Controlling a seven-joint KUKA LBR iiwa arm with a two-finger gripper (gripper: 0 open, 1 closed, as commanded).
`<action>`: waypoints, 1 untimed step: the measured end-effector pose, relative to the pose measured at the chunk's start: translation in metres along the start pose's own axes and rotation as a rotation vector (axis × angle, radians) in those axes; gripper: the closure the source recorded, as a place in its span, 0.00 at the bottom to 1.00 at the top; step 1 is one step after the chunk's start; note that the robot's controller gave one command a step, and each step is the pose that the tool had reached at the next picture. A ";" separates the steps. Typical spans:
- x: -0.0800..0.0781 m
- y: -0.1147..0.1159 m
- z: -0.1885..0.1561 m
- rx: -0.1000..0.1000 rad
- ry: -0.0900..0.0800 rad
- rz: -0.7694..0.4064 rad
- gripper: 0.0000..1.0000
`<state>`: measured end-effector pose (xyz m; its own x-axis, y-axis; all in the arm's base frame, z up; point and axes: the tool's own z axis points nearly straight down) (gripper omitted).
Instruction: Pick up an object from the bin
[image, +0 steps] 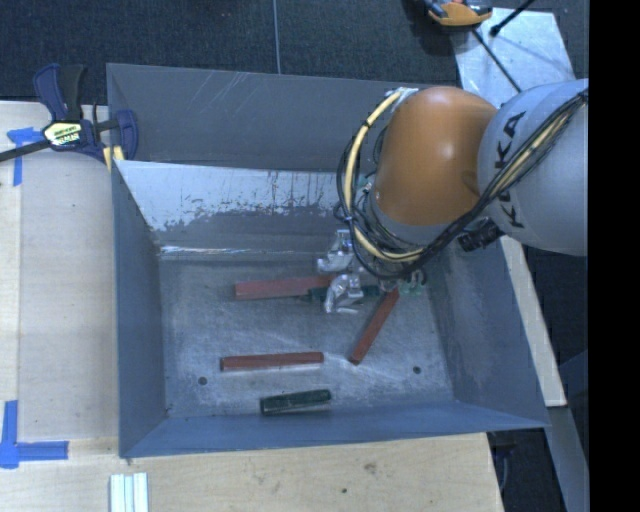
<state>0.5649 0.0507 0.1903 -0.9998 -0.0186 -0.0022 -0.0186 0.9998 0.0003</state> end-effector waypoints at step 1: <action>0.007 -0.008 -0.085 0.000 0.000 0.026 1.00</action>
Offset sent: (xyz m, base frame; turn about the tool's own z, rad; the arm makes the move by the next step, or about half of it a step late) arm 0.0000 0.0000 0.0000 0.0000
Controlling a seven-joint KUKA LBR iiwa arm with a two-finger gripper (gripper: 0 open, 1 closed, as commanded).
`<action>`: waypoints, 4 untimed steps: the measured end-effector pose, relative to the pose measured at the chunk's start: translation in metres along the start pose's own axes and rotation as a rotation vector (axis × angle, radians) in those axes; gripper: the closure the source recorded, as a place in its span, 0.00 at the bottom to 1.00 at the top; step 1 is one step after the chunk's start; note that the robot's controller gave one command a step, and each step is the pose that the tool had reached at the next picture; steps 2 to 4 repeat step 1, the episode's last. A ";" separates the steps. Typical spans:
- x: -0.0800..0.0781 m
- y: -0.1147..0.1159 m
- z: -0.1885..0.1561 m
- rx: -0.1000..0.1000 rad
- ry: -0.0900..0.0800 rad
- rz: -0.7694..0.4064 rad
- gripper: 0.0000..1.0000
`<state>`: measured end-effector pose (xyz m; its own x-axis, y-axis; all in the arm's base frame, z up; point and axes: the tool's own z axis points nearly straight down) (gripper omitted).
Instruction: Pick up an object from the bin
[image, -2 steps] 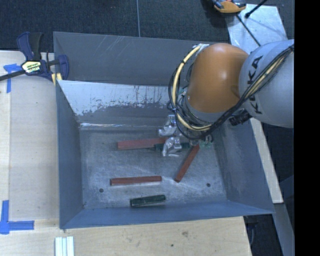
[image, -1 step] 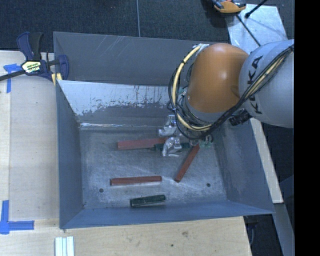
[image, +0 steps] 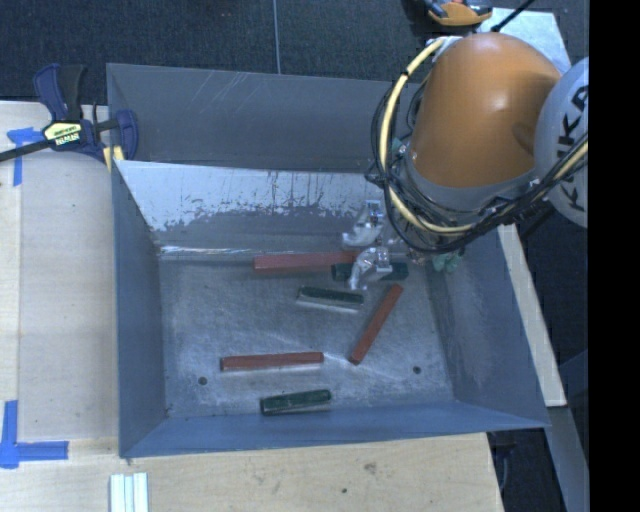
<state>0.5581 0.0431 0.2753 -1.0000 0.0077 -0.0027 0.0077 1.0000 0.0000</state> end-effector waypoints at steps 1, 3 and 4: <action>0.000 0.000 0.000 0.000 0.000 0.000 1.00; 0.000 0.000 0.000 0.000 0.000 0.000 1.00; 0.000 0.000 0.000 0.000 0.000 0.000 1.00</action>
Offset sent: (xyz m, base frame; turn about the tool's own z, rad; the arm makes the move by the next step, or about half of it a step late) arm -0.0179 0.0201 0.0097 -0.1321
